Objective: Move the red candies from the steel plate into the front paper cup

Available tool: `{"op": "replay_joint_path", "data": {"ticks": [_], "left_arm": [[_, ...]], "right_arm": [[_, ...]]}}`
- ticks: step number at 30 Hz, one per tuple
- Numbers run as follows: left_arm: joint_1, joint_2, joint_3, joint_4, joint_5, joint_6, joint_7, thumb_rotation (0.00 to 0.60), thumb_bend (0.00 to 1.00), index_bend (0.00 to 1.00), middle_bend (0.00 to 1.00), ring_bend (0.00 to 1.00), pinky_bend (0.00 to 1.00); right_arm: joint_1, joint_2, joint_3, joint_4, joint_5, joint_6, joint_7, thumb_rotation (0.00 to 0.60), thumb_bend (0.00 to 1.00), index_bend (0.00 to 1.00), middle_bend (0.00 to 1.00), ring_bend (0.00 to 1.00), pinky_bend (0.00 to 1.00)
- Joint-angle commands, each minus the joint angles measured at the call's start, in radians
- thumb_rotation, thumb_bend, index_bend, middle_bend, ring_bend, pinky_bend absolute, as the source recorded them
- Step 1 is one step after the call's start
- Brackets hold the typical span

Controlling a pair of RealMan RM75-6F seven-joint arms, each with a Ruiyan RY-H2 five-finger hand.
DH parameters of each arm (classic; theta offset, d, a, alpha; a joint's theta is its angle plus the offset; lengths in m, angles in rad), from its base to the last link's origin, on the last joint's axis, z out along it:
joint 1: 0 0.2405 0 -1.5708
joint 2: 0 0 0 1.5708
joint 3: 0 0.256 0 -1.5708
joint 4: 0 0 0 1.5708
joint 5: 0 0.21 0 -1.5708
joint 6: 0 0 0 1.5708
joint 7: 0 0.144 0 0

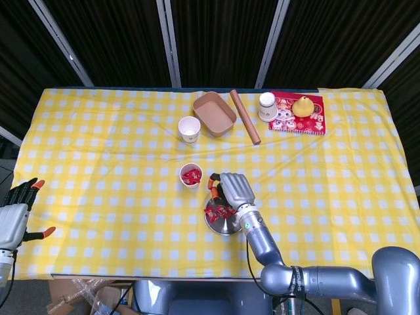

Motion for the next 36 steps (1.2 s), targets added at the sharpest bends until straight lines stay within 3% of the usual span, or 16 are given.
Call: {"op": "replay_joint_path", "data": {"ticks": [1,11,21,32,36], "left_arm": [[-0.001,0.000,-0.001,-0.001,-0.005,-0.004,0.002,0.600,0.00,0.04,0.00,0.00,0.00],[-0.006,0.001,-0.005,-0.006,-0.025,-0.016,0.004,0.600,0.00,0.04,0.00,0.00,0.00],[-0.009,0.004,-0.007,-0.010,-0.036,-0.025,-0.001,0.600,0.00,0.04,0.00,0.00,0.00],[-0.010,0.007,-0.009,-0.009,-0.047,-0.030,-0.005,0.600,0.00,0.04,0.00,0.00,0.00],[-0.010,0.008,-0.009,-0.011,-0.049,-0.030,-0.002,0.600,0.00,0.04,0.00,0.00,0.00]], "right_arm": [[0.028,0.002,0.023,0.010,0.028,-0.015,-0.005,0.600,0.67,0.51,0.82,0.97,0.91],[0.117,-0.039,0.064,0.092,0.068,-0.055,-0.010,0.600,0.67,0.51,0.82,0.97,0.91],[0.203,-0.106,0.092,0.249,0.091,-0.093,0.008,0.600,0.67,0.51,0.82,0.97,0.91],[0.237,-0.159,0.072,0.375,0.081,-0.130,0.040,0.600,0.67,0.48,0.82,0.97,0.91],[0.238,-0.165,0.062,0.386,0.071,-0.132,0.048,0.600,0.63,0.45,0.82,0.97,0.91]]}}
